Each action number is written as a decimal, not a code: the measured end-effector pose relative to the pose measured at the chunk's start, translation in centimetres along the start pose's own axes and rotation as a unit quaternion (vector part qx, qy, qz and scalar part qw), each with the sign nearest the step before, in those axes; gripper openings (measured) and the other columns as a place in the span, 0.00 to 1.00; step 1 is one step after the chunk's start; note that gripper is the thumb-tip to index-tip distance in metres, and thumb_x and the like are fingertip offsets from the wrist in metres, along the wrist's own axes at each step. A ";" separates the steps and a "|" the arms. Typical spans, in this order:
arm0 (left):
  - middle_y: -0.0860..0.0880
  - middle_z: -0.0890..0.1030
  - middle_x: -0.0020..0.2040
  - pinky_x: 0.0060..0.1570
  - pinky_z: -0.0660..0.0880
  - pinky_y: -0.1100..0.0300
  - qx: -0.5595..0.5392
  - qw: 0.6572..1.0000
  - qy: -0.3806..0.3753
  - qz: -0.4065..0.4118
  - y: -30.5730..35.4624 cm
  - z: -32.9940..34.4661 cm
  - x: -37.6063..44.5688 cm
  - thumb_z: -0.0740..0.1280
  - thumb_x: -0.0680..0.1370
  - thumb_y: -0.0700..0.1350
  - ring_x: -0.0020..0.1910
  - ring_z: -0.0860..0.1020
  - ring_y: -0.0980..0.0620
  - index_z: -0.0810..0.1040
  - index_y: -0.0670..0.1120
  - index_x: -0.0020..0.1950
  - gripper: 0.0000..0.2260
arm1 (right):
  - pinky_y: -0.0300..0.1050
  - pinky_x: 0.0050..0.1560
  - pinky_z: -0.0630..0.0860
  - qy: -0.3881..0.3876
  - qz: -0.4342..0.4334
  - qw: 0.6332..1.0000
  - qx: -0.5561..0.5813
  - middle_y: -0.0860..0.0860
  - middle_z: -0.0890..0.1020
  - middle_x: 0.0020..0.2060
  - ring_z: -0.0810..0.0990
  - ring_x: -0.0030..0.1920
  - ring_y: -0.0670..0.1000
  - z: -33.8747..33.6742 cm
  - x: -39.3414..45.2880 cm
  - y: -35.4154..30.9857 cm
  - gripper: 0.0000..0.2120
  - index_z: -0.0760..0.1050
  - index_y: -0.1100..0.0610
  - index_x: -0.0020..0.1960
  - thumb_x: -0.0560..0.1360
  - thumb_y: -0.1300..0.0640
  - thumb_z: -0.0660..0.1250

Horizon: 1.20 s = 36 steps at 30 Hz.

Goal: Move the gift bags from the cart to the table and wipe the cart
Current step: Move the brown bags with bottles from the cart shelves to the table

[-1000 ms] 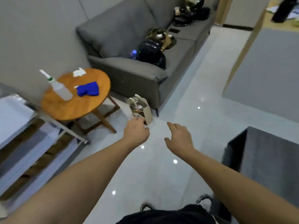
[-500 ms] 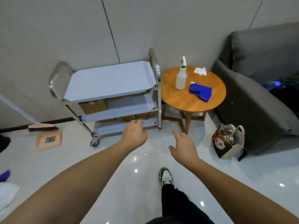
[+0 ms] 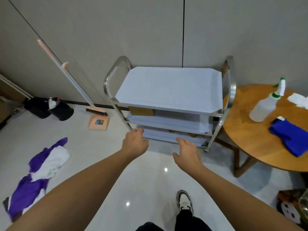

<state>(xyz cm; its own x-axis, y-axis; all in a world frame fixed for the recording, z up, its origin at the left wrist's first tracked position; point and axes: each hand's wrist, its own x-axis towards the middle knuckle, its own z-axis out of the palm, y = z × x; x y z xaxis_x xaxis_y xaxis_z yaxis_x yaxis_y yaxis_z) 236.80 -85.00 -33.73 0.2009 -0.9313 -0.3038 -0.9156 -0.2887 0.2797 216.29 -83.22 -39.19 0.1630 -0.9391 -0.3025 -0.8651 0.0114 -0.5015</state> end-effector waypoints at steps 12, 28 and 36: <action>0.41 0.72 0.70 0.66 0.69 0.49 -0.068 0.992 -0.045 -0.098 -8.2 0.0 8.4 0.65 0.80 0.48 0.68 0.70 0.39 0.66 0.47 0.77 0.25 | 0.52 0.70 0.66 -0.098 -0.043 0.992 -0.064 0.56 0.70 0.72 0.66 0.72 0.59 4.0 13.1 -8.1 0.29 0.61 0.55 0.78 0.80 0.50 0.65; 0.42 0.74 0.68 0.64 0.70 0.55 -0.163 0.974 -0.143 -0.072 -23.2 4.0 30.1 0.67 0.80 0.48 0.66 0.73 0.42 0.71 0.46 0.73 0.22 | 0.54 0.72 0.64 -0.064 0.125 0.989 -0.052 0.59 0.57 0.79 0.60 0.75 0.63 17.8 35.8 -16.1 0.40 0.50 0.58 0.81 0.78 0.51 0.68; 0.49 0.79 0.58 0.56 0.71 0.63 -0.288 0.946 -0.102 -0.106 -24.2 9.3 36.4 0.69 0.80 0.45 0.59 0.78 0.48 0.77 0.47 0.65 0.14 | 0.52 0.69 0.66 -0.072 0.149 0.975 -0.146 0.62 0.75 0.68 0.71 0.70 0.63 21.5 46.3 -14.9 0.22 0.72 0.63 0.69 0.85 0.48 0.54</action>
<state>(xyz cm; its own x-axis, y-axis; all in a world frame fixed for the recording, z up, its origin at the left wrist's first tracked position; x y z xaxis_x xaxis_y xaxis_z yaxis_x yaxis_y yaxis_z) 263.05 -109.89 -60.03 0.2344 -0.7932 -0.5620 -0.5087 -0.5927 0.6244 246.94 -119.49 -63.16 -0.0698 -0.8504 -0.5215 -0.9789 0.1590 -0.1282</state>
